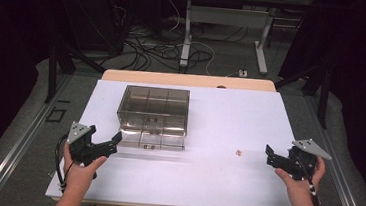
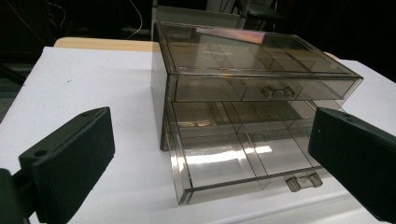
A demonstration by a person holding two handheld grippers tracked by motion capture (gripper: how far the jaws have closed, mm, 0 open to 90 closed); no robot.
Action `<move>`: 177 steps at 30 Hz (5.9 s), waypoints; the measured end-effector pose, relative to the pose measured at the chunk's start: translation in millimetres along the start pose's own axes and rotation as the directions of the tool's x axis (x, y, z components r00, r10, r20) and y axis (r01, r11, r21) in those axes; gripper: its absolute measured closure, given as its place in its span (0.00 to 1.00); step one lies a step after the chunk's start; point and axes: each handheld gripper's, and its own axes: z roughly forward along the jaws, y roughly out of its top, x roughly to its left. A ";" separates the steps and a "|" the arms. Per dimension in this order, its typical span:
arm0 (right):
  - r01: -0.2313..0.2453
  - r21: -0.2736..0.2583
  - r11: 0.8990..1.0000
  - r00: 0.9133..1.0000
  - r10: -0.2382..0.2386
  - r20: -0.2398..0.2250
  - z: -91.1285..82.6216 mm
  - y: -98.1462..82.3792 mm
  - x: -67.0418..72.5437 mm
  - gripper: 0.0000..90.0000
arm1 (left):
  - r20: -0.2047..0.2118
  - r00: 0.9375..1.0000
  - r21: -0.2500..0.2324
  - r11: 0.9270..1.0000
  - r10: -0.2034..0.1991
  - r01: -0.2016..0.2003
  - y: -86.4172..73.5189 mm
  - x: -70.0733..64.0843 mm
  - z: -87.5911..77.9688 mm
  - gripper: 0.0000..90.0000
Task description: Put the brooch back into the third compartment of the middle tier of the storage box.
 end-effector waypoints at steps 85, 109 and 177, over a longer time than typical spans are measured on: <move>0.116 0.259 0.959 0.944 -0.025 -0.329 57.3 23.0 40.6 0.60 | 0.017 0.997 0.057 0.996 0.074 -0.075 -7.7 -12.8 -3.5 0.01; 0.072 0.320 0.945 0.925 0.057 -0.377 67.7 10.6 40.1 0.74 | 0.027 0.997 0.059 0.996 0.067 -0.068 -7.8 -12.1 -3.2 0.02; 0.087 0.458 0.885 0.916 0.110 -0.386 86.9 3.3 54.9 1.00 | 0.023 0.998 0.064 0.996 0.055 -0.056 -8.1 -10.4 -2.6 0.02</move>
